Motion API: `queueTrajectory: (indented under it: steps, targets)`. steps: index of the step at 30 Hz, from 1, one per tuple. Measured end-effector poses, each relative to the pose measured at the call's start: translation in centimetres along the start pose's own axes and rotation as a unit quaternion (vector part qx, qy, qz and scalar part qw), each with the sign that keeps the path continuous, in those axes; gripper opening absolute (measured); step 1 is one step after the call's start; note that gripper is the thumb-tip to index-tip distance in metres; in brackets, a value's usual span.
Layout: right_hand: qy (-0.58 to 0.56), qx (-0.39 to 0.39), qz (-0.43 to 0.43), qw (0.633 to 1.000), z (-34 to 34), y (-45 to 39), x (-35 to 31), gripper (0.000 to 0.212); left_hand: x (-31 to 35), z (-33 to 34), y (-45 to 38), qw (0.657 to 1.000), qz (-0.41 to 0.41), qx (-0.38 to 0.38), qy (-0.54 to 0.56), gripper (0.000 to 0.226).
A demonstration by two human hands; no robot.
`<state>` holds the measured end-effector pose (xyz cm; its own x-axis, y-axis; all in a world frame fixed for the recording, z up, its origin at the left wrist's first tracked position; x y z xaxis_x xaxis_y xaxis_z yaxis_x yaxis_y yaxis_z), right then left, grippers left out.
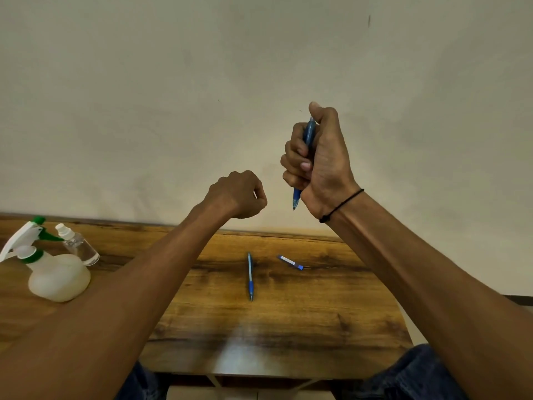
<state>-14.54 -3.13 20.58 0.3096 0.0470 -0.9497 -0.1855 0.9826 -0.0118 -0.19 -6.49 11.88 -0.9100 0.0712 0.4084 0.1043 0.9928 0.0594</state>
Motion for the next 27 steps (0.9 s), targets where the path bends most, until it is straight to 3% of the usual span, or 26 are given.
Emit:
queueTrajectory:
  steps: [12,16,18,20,22,24,27]
  targets:
    - [-0.014,-0.016,-0.031,0.999,-0.1,0.0,-0.1,0.057,-0.1,-0.1,-0.1,0.999,0.032,-0.004,0.010,0.018]
    - [-0.017,0.007,-0.031,0.999,-0.4,-0.3,-0.1,0.058,0.3,0.0,0.4,0.990,0.135,-0.019,0.043,0.023]
    - [-0.024,0.020,-0.031,0.999,-0.8,-0.5,-0.2,0.058,0.8,-0.2,1.2,0.974,0.214,0.072,0.011,0.037]
    - [-0.020,0.031,-0.030,0.999,-1.2,-0.6,-0.3,0.060,1.2,-0.5,2.0,0.929,0.300,0.212,-0.045,0.047]
    - [-0.021,0.033,-0.028,0.999,-1.5,-0.7,-0.4,0.061,1.4,-0.9,2.4,0.880,0.364,0.301,-0.053,0.052]
    - [-0.027,0.031,-0.024,0.999,-1.7,-0.7,-0.3,0.061,1.4,-1.0,2.7,0.850,0.400,0.339,-0.057,0.049]
    - [-0.030,0.031,-0.023,0.999,-2.0,-0.7,-0.2,0.062,1.5,-0.9,2.9,0.837,0.422,0.344,-0.060,0.045]
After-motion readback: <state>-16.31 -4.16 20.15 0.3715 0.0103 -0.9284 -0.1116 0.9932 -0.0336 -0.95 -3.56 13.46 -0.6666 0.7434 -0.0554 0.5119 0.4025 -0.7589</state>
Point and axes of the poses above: each hand's wrist, its own y-axis away from the middle knuckle, its own z-axis out of the palm, x = y × z, the point moved 1 cm from there along -y, towards the middle knuckle, and after that the axes turned 1 degree about x, right-handed, at the moved point
